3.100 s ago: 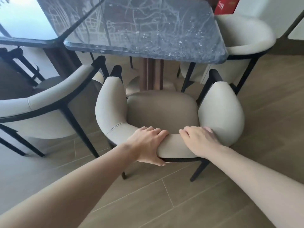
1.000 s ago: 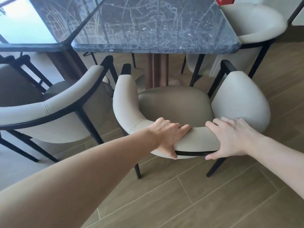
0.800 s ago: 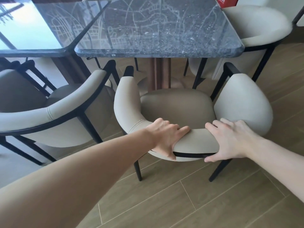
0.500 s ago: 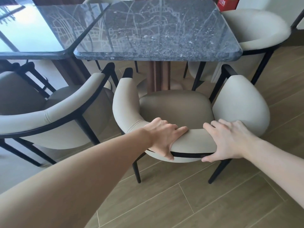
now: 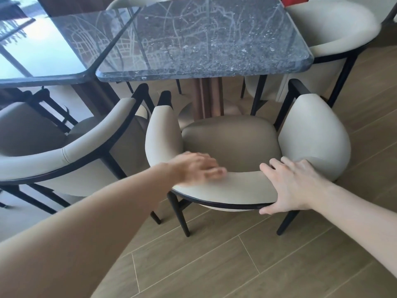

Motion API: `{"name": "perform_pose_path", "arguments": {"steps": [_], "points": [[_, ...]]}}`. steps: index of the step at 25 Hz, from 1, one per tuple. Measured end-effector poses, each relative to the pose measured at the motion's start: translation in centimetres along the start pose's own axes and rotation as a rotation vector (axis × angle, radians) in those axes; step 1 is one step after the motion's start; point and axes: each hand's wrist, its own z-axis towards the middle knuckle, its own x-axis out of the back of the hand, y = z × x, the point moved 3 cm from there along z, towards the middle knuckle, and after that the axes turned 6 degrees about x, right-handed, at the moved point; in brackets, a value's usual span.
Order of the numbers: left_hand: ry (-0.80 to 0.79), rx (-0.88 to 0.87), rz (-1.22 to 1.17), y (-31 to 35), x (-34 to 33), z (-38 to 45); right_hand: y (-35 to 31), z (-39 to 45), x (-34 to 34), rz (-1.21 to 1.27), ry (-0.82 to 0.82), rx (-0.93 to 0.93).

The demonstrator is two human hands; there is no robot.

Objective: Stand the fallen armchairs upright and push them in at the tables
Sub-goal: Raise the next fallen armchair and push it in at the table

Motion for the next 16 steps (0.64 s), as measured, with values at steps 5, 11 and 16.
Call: {"name": "perform_pose_path", "arguments": {"steps": [5,11,16], "points": [[0.582,0.981,-0.717,-8.8,-0.6,-3.5,-4.4,1.3,2.1,0.224,0.020,0.148],[0.446,1.111,-1.718,-10.0,-3.2,-1.1,-9.5,4.9,2.6,0.342,0.192,0.070],[0.281,1.105,-1.591,-9.2,-2.5,-1.3,-9.2,3.3,1.8,0.336,0.265,0.080]]}}
